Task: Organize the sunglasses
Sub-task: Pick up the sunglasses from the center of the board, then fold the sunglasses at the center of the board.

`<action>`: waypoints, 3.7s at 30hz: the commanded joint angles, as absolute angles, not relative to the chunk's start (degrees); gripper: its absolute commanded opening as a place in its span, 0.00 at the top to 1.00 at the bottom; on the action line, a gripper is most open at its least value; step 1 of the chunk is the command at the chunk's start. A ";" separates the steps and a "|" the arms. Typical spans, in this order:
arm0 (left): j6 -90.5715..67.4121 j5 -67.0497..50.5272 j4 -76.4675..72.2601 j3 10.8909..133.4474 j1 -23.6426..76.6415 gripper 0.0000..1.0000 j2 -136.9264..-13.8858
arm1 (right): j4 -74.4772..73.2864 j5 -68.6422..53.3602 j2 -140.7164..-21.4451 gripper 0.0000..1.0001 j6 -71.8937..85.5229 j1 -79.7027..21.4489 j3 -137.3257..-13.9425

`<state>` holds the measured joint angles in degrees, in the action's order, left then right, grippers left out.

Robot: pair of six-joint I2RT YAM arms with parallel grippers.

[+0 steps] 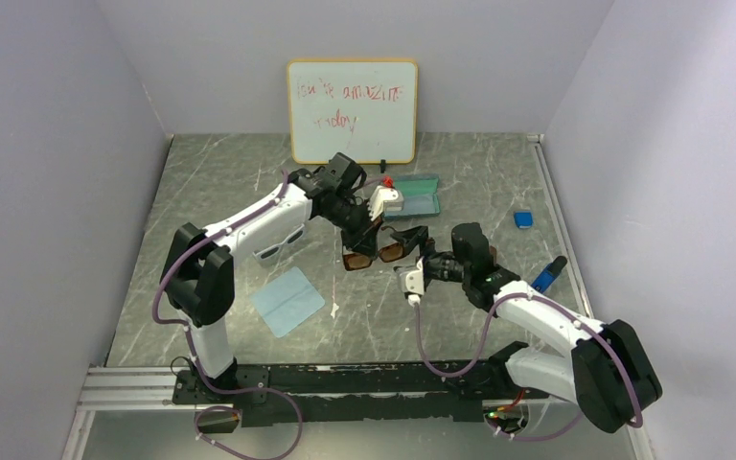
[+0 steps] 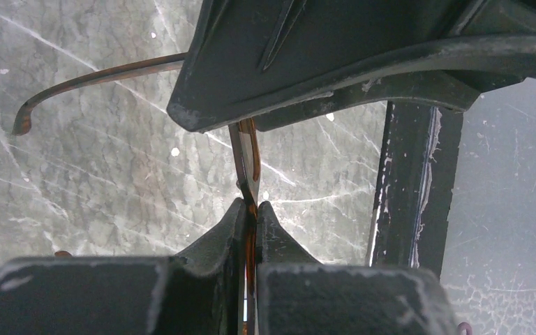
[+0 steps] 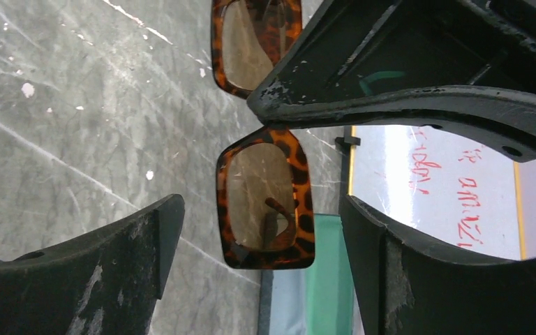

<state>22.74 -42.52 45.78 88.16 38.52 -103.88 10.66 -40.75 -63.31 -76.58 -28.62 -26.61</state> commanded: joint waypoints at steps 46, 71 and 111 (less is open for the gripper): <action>20.65 -23.66 35.97 78.50 25.66 0.04 -89.98 | 5.99 -35.33 -58.86 0.73 -70.28 -27.56 -35.25; 17.65 -36.86 40.98 90.67 26.60 0.04 -106.57 | 6.19 -37.32 -57.52 0.76 -67.29 -27.16 -35.87; 24.51 -64.40 45.45 91.39 28.58 0.04 -106.71 | 4.91 -48.34 -59.81 0.76 -61.48 -26.91 -37.50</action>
<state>24.77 -61.60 46.81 91.00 28.53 -107.87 3.09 -46.50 -59.72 -63.64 -27.20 -34.76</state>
